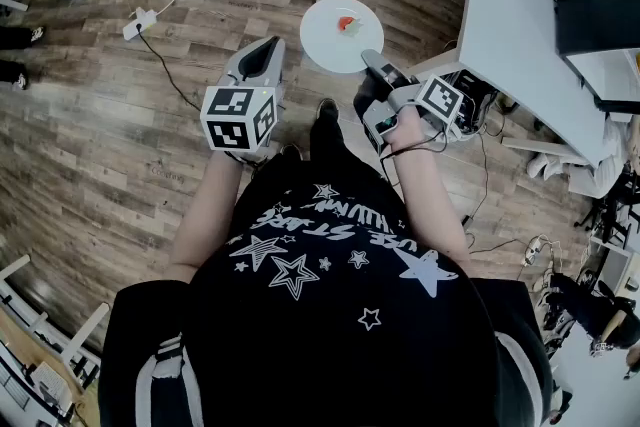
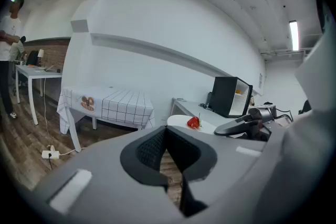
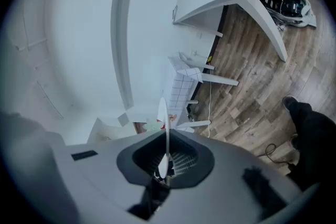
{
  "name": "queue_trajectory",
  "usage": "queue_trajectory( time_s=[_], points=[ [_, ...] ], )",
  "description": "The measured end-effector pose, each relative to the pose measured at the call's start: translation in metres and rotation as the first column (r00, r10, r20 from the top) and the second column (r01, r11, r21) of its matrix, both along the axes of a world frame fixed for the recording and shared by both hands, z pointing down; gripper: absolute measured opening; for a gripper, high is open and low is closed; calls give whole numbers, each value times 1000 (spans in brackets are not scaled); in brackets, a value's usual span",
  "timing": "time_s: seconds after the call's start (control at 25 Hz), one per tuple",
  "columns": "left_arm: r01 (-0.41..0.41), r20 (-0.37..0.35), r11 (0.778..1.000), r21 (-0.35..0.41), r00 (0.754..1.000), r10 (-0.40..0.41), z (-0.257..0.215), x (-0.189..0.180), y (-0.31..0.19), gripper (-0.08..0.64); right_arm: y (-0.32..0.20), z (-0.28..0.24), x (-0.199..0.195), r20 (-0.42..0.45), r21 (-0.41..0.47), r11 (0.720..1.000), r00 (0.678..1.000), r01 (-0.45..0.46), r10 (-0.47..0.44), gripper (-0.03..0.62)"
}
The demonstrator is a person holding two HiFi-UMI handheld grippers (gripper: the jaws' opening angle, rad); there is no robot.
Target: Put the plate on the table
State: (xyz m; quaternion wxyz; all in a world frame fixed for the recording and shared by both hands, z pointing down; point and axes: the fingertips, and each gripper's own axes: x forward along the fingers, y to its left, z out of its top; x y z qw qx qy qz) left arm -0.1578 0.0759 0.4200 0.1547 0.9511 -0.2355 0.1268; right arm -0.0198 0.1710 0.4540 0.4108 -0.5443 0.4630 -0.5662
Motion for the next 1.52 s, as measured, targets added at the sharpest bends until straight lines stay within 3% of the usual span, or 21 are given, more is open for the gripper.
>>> queue_trajectory(
  time_s=[1.0,1.52],
  points=[
    [15,5,1000,15,1000,-15,2,-22,4,9,-1,7,-14,-49,-41,998,997,56,-58,21],
    [49,14,999,-8,999,-49,6,-31,-20,9,-31,10,-11,-19,-37,997,998,63,-64,21]
  ],
)
